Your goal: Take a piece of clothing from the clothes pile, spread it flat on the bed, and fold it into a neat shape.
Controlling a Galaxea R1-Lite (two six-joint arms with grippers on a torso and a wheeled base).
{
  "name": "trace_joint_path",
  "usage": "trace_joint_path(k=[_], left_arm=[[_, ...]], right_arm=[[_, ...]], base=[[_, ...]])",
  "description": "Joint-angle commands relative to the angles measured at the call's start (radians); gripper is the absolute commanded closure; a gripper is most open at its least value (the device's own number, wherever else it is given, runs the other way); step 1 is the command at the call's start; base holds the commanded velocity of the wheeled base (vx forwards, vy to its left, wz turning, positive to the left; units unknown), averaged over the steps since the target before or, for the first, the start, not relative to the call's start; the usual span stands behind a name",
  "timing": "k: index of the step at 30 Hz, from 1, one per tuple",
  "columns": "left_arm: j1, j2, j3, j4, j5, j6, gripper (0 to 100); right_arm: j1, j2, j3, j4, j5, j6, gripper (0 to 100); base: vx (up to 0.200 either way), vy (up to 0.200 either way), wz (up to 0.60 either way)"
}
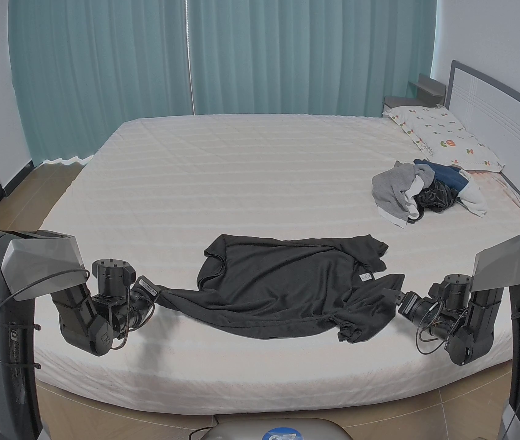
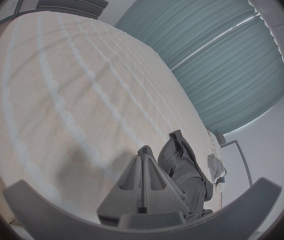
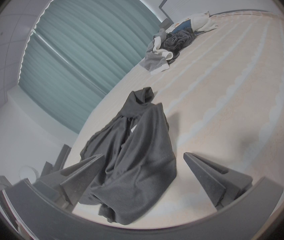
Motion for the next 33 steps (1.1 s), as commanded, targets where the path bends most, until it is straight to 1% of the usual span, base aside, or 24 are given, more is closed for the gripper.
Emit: trace_joint_path(k=[1,5,6,8,9,11,18,20,24,29,33], left_arm=[[0.001,-0.001,-0.002,0.0,-0.001,0.0,100],[0.001,-0.001,-0.002,0.0,-0.002,0.0,100],[-0.001,-0.001,0.0,0.0,-0.002,0.0,100],[-0.001,-0.001,0.0,0.0,-0.002,0.0,100],[-0.001,-0.001,0.0,0.0,-0.002,0.0,100],[-0.001,-0.003,0.004,0.0,-0.002,0.0,100],[0.001,-0.004,0.004,0.0,-0.004,0.0,100],[0.002,-0.004,0.004,0.0,-0.004,-0.002,100],[0.01,-0.003,0.003,0.0,-0.002,-0.002,100],[0.024,-0.004,-0.003,-0.003,0.003,-0.004,100],[0.048,-0.013,0.003,-0.054,0.003,-0.01,100]], right_arm=[[0.009,0.037,-0.009,0.003,-0.001,-0.025,0],[0.012,0.046,-0.035,0.029,0.002,-0.025,0],[0.023,0.046,-0.059,0.078,-0.002,-0.023,0],[0.023,0.045,-0.084,0.121,-0.002,-0.023,0],[0.023,0.045,-0.087,0.124,-0.002,-0.023,100],[0.017,0.042,-0.141,0.145,-0.008,-0.022,100],[0.014,0.028,-0.16,0.149,-0.024,-0.02,100],[0.011,-0.001,-0.179,0.158,-0.037,-0.019,100],[0.008,-0.029,-0.217,0.168,-0.04,-0.019,100],[0.012,-0.067,-0.262,0.239,-0.04,-0.019,100],[0.011,-0.09,-0.282,0.285,-0.04,-0.019,100]], base=[[0.0,0.0,0.0],[0.0,0.0,0.0],[0.0,0.0,0.0],[0.0,0.0,0.0],[0.0,0.0,0.0],[0.0,0.0,0.0],[0.0,0.0,0.0],[0.0,0.0,0.0],[0.0,0.0,0.0],[0.0,0.0,0.0],[0.0,0.0,0.0]])
